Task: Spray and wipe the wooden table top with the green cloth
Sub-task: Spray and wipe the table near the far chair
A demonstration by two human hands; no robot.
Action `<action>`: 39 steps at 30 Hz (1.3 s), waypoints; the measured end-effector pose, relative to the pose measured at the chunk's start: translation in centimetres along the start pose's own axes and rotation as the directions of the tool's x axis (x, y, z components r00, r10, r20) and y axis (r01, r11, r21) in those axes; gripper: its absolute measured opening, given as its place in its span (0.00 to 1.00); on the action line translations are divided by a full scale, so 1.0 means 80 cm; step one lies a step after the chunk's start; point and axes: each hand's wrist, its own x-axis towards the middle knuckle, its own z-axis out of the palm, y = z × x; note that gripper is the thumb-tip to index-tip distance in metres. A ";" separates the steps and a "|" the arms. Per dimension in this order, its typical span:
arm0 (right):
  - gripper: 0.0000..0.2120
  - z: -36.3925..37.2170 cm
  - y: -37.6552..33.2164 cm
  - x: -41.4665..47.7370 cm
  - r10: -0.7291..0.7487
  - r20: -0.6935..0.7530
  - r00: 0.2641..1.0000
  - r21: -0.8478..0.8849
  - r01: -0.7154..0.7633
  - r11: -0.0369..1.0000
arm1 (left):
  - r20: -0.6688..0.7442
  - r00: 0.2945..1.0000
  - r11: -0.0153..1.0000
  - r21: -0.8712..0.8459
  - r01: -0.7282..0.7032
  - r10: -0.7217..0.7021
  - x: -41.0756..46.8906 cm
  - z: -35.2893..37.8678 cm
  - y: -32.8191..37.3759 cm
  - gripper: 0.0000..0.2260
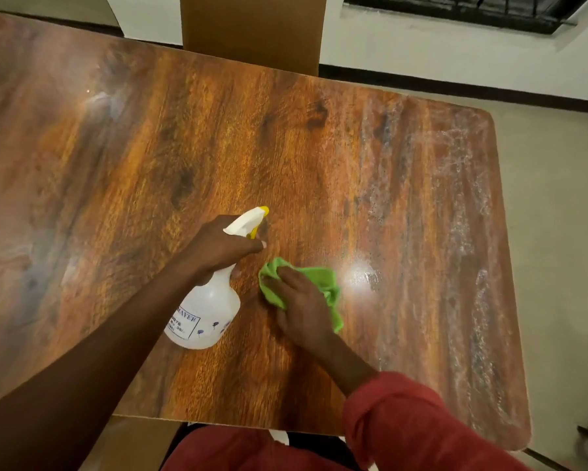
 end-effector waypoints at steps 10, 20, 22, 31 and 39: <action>0.26 0.000 0.025 -0.096 -0.243 0.165 0.956 -0.077 0.258 0.963 | 0.009 1.000 1.000 0.011 0.008 -0.008 -0.010 -0.001 -0.025 0.13; 0.28 0.006 -0.006 0.051 0.105 -0.047 0.993 0.023 -0.104 0.994 | 0.044 0.999 0.999 0.031 0.010 -0.011 -0.017 -0.007 -0.026 0.12; 0.28 0.030 -0.034 0.025 -0.025 0.031 0.999 0.016 0.024 1.000 | 0.033 0.999 0.999 0.043 -0.018 0.017 -0.014 -0.012 -0.020 0.08; 0.25 0.005 0.005 -0.014 0.049 -0.006 0.999 -0.079 -0.049 0.996 | 0.048 0.998 0.991 0.128 -0.043 0.037 -0.017 -0.027 -0.017 0.08; 0.26 0.050 -0.054 -0.107 -0.012 0.053 0.999 0.014 0.011 1.000 | 0.066 0.998 0.987 0.161 -0.014 0.003 -0.023 -0.010 -0.024 0.08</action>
